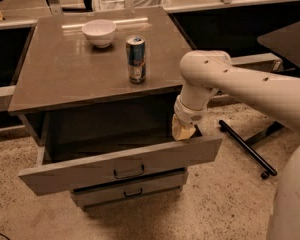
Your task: Open top drawer
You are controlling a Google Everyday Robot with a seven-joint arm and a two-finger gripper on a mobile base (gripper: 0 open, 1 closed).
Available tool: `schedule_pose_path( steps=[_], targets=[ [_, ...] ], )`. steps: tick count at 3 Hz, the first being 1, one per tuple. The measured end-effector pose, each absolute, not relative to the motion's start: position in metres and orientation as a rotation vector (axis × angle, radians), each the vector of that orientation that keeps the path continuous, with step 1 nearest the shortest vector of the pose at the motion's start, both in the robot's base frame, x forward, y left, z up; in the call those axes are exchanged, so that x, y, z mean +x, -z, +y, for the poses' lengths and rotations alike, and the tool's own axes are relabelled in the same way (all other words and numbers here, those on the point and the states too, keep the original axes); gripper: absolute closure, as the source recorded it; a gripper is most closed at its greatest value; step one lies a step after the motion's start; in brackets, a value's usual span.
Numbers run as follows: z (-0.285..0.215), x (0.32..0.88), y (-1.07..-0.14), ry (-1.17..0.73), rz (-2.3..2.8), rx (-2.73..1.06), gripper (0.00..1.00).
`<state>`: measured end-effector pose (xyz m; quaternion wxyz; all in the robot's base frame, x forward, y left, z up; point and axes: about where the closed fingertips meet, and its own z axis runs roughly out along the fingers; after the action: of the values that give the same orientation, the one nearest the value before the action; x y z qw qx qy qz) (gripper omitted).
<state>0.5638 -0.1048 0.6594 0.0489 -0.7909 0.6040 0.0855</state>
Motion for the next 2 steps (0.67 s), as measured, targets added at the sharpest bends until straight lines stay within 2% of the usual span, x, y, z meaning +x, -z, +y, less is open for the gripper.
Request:
schedule_pose_path(
  steps=[1,2],
  targets=[
    [-0.105,0.564,-0.661,-0.261,1.84,-2.41,1.0],
    [-0.102,0.545,-0.657,-0.36,1.833,-2.424,1.0]
  ],
)
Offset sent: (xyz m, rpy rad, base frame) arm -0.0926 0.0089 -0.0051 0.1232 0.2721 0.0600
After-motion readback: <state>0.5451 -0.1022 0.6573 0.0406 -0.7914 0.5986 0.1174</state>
